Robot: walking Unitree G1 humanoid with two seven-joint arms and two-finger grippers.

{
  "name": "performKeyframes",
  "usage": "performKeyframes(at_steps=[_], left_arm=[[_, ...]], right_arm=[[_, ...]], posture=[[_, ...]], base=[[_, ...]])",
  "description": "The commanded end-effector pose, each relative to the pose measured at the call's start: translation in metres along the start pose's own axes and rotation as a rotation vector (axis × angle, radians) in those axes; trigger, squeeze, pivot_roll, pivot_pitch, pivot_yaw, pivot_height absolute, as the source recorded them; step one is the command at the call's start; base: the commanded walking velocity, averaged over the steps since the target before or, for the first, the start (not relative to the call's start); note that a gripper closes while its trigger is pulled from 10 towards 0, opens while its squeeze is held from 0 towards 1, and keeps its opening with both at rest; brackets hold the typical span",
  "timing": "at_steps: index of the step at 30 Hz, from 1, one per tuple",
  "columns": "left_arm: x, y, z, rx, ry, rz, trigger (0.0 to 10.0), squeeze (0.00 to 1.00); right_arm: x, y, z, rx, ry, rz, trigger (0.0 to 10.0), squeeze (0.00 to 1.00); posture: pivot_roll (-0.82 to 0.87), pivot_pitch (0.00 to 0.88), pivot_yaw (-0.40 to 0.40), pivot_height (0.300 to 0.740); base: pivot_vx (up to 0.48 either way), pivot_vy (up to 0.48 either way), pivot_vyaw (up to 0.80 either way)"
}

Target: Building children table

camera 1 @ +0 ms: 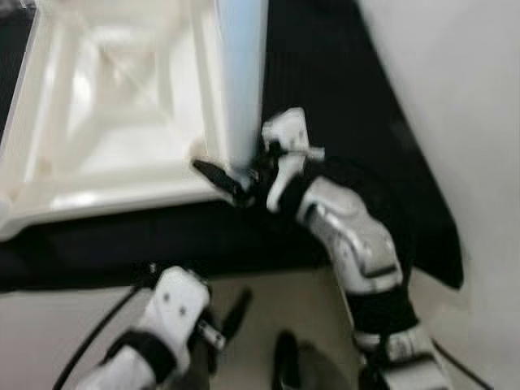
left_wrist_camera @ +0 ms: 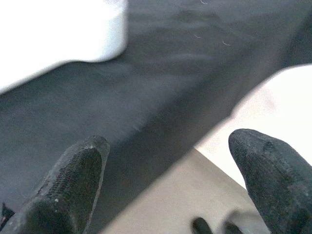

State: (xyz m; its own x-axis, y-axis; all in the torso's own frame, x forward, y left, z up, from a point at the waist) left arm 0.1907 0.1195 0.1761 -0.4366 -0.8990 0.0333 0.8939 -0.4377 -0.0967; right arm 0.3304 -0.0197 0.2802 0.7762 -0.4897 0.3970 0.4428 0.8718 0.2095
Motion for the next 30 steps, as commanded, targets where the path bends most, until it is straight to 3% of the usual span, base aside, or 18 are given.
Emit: performKeyframes(at_steps=[1,4,11,12,14,15,23,30], left_arm=[[0.001,-0.002,-0.006,-0.025,-0.013,-0.002,10.0,0.00],[0.001,-0.003,-0.006,-0.023,-0.011,0.008,10.0,0.00],[0.000,-0.005,-0.006,-0.023,-0.006,0.015,10.0,0.00],[0.000,-0.004,-0.006,-0.023,-0.006,0.013,10.0,0.00],[0.001,-0.004,-0.006,-0.023,-0.005,0.012,10.0,0.00],[0.002,-0.004,-0.006,-0.023,-0.006,0.009,10.0,0.00],[0.001,-0.002,-0.006,-0.022,-0.002,0.007,10.0,0.00],[0.003,0.002,-0.006,-0.016,-0.001,-0.011,10.0,0.00]], right_arm=[[-0.002,0.000,-0.005,-0.003,-0.007,0.040,10.0,0.00],[0.012,0.010,-0.001,0.014,-0.023,0.085,10.0,0.00],[0.005,0.011,0.000,0.044,-0.063,0.310,10.0,0.00],[0.005,0.011,0.001,0.051,-0.060,0.337,3.1,0.00],[0.005,0.012,0.001,0.057,-0.059,0.358,3.1,0.00],[0.003,0.010,0.001,0.072,-0.038,0.445,0.0,0.00],[0.009,0.011,-0.004,0.059,-0.052,0.507,0.0,0.00],[0.015,0.003,-0.026,-0.085,-0.080,0.377,0.0,0.00]], posture=[[0.20,0.416,-0.115,0.740],[0.22,0.414,-0.124,0.740],[0.22,0.412,-0.127,0.740],[0.22,0.411,-0.128,0.740],[0.22,0.411,-0.128,0.740],[0.22,0.410,-0.129,0.740],[0.22,0.400,-0.129,0.740],[0.18,0.389,-0.132,0.740]], base=[[0.000,0.000,0.00],[0.000,0.000,0.00],[0.000,0.000,0.00],[0.000,0.000,0.00],[0.000,0.000,0.00],[0.000,0.000,0.00],[0.000,0.000,0.00],[0.000,0.000,0.00]])
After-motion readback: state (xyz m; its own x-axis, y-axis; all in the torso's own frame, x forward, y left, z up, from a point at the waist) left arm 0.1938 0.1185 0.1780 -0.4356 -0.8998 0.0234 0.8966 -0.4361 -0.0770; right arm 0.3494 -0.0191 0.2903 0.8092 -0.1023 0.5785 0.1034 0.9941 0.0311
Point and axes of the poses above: a point about 5 cm out from each wrist's last joint towards the gripper, its own y axis pointing out of the wrist towards the gripper, its own z axis along the axis of the wrist's last joint, x = y × z, the point moved 2 cm from there along y, pointing out of the wrist towards the gripper, and after that the axes turned 14 degrees about -y, right-handed, at the moved point
